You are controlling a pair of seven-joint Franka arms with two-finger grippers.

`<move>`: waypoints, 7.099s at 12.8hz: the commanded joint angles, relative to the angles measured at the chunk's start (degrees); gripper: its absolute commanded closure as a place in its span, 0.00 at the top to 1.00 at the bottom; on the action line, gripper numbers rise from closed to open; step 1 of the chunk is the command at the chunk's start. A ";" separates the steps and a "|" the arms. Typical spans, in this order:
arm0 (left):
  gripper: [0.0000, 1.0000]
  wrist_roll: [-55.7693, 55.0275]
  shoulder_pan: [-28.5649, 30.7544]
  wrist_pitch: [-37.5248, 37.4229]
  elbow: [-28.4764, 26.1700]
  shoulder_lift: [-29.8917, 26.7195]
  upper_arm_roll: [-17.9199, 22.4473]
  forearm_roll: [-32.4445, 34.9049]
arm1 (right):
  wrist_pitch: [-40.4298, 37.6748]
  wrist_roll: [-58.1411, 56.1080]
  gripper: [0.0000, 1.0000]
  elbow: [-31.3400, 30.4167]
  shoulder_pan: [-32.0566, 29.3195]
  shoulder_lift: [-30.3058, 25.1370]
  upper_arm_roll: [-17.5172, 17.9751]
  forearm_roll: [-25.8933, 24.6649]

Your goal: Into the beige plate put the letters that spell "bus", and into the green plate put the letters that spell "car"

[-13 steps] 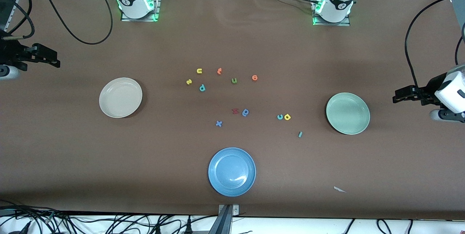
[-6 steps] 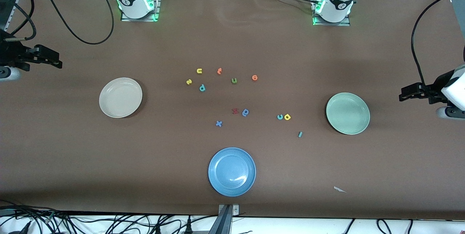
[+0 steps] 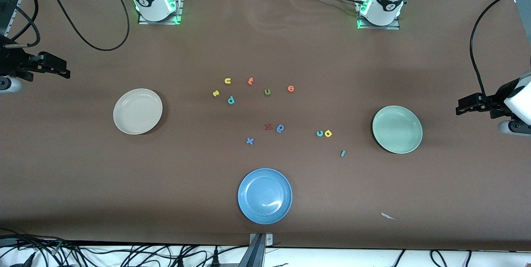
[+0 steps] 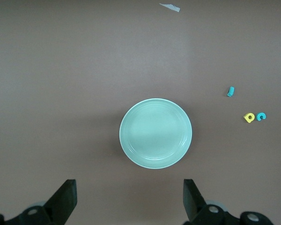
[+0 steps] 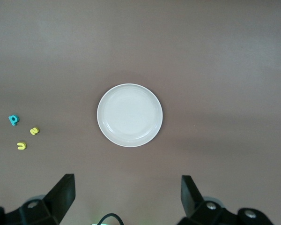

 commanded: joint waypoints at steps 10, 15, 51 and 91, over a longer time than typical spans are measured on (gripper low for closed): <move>1.00 0.45 -0.08 -1.38 0.48 -0.18 -1.75 1.32 | -1.50 0.25 1.00 1.77 -0.12 0.70 0.04 0.60; 1.00 0.36 -0.08 -1.38 0.57 -0.01 -1.75 1.32 | -1.50 0.25 1.00 1.77 -0.12 0.70 0.04 0.60; 1.00 -0.17 -1.13 -1.11 0.30 1.13 -1.75 1.32 | -1.50 0.16 1.00 1.77 -0.12 0.70 0.04 0.60; 1.00 -33.44 -6.67 -0.59 0.57 4.91 -2.01 -2.18 | -1.23 1.21 1.00 1.86 -0.65 0.79 -0.05 0.86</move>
